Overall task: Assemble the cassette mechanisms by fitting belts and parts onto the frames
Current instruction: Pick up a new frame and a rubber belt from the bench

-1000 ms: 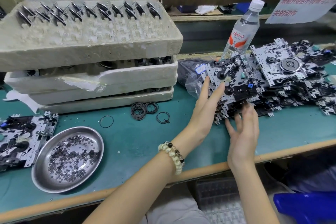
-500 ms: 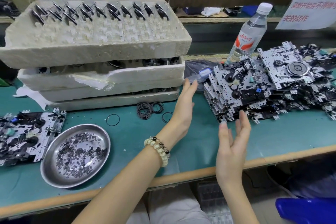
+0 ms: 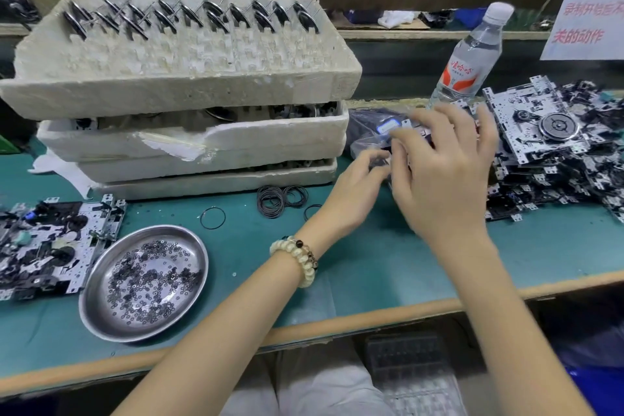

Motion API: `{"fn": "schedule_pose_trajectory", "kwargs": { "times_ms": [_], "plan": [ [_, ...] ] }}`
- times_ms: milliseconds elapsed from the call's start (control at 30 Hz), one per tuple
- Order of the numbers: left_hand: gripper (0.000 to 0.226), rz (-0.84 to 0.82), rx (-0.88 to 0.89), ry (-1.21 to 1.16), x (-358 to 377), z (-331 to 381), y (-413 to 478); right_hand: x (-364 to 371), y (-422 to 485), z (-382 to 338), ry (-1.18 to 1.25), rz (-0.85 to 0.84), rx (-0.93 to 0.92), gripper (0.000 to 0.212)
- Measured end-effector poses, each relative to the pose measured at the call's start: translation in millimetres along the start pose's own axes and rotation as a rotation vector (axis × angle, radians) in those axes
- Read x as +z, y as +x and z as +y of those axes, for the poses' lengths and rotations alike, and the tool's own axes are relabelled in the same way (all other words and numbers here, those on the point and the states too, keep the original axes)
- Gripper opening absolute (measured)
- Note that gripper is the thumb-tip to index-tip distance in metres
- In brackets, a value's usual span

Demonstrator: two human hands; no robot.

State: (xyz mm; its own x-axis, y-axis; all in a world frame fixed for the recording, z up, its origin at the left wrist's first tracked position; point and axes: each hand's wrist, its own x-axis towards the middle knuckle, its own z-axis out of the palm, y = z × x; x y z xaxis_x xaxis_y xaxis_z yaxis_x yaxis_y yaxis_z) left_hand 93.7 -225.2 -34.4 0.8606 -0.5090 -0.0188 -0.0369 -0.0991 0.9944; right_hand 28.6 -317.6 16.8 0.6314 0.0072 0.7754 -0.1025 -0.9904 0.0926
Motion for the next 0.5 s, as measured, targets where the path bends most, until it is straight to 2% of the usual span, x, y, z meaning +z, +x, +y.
{"fn": "schedule_pose_trajectory", "kwargs": {
  "times_ms": [133, 300, 400, 500],
  "plan": [
    [0.037, -0.063, 0.011, 0.214, 5, 6, 12, 15, 63, 18, -0.160, -0.544, -0.107, 0.033],
    [0.035, 0.054, -0.025, 0.109, 11, 11, 27, 56, 105, 17, -0.273, -1.003, -0.160, 0.035],
    [0.036, 0.075, -0.021, 0.118, 13, 8, 36, 75, 112, 17, -0.307, -1.191, -0.086, 0.034],
    [0.048, 0.065, -0.025, 0.162, 14, 6, 40, 85, 116, 21, -0.299, -1.184, -0.054, 0.033]
  ]
}}
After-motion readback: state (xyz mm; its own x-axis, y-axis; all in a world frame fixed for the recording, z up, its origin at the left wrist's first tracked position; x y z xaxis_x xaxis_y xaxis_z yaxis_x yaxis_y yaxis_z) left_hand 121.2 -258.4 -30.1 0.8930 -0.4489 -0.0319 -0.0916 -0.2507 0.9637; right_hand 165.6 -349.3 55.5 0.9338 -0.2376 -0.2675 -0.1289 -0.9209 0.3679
